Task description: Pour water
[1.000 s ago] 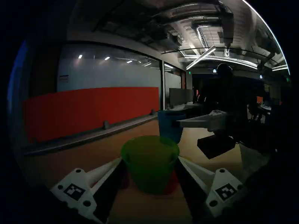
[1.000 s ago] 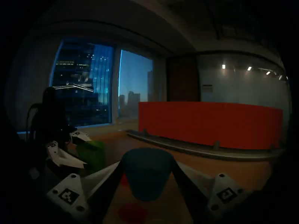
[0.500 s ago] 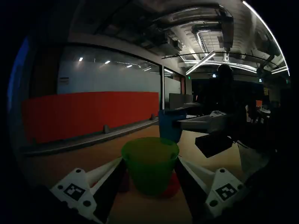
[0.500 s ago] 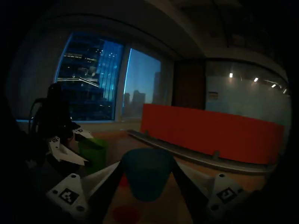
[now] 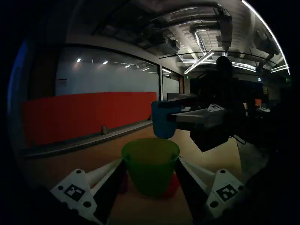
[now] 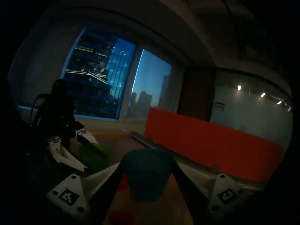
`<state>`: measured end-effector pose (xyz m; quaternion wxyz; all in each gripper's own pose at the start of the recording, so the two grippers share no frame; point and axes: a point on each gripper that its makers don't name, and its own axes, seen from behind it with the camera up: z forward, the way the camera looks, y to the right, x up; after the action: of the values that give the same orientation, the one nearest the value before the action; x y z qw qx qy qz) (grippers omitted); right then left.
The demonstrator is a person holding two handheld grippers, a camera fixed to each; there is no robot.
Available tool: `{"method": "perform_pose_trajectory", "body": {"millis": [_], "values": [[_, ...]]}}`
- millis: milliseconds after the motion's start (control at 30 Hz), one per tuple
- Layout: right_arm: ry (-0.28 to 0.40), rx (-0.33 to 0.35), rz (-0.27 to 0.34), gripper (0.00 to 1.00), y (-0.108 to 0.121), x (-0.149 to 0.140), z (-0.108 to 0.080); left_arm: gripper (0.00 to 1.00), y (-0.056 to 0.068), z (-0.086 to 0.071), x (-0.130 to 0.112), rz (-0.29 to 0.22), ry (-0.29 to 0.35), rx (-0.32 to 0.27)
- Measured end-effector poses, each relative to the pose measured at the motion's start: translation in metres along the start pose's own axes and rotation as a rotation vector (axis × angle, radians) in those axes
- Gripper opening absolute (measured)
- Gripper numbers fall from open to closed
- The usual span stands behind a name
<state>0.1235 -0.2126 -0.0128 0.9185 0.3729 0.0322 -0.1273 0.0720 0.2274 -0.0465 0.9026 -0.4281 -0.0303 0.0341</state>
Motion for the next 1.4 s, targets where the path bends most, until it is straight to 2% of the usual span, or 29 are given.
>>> {"method": "perform_pose_trajectory", "body": {"millis": [367, 700, 1067, 1400], "values": [[0.011, 0.021, -0.126, 0.92, 0.004, 0.024, 0.002, 0.84, 0.003, 0.004, 0.000, -0.005, 0.002, -0.008], [0.003, 0.029, -0.291, 0.92, 0.000, 0.040, 0.007, 0.84, 0.005, 0.010, 0.001, -0.003, 0.001, -0.008], [-0.003, 0.038, -0.438, 0.92, 0.003, 0.059, 0.018, 0.84, 0.003, 0.011, 0.004, -0.006, 0.004, 0.000], [-0.025, 0.042, -0.592, 0.92, 0.002, 0.064, 0.030, 0.84, 0.007, 0.014, 0.007, -0.002, 0.009, -0.010]]}}
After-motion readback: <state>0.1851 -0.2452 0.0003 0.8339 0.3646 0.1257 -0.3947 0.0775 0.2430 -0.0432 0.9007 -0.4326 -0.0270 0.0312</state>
